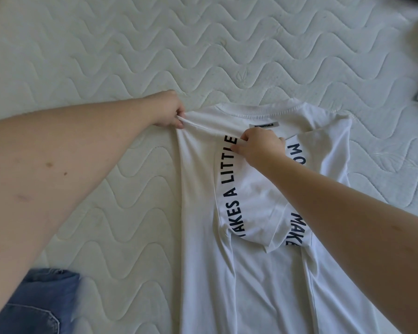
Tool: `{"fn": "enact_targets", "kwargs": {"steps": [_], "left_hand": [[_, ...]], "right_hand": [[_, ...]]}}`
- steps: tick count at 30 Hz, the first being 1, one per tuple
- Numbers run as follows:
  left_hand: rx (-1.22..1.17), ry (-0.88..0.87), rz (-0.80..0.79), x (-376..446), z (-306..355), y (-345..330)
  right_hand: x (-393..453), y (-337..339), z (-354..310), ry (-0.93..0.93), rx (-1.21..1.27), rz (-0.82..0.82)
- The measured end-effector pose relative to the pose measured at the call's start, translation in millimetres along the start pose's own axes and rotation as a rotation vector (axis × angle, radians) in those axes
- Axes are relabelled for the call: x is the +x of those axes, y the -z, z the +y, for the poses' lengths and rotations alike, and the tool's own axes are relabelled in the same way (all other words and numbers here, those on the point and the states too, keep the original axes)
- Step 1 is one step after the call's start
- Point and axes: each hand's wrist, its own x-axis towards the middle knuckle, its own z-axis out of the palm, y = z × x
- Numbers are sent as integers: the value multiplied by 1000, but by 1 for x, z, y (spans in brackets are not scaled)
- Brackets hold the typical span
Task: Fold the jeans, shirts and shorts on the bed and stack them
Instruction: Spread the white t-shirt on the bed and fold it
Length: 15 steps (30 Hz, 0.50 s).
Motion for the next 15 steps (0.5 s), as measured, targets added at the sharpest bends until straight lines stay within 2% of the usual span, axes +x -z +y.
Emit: {"fn": "enact_targets", "kwargs": {"steps": [5,9,11,15], "left_hand": [[-106,36,119,-3,10,-6],[-180,69,139,-7,17,-13],[-177,93,199,-9,27,-15],[-310,-55,330,-13,73,-15]], "right_hand": [[-3,-6,7,42,-54,46],[-10,-9,15,135,19,106],[-13,-6,23,190,74,156],[-13,12,54,210,86,267]]}}
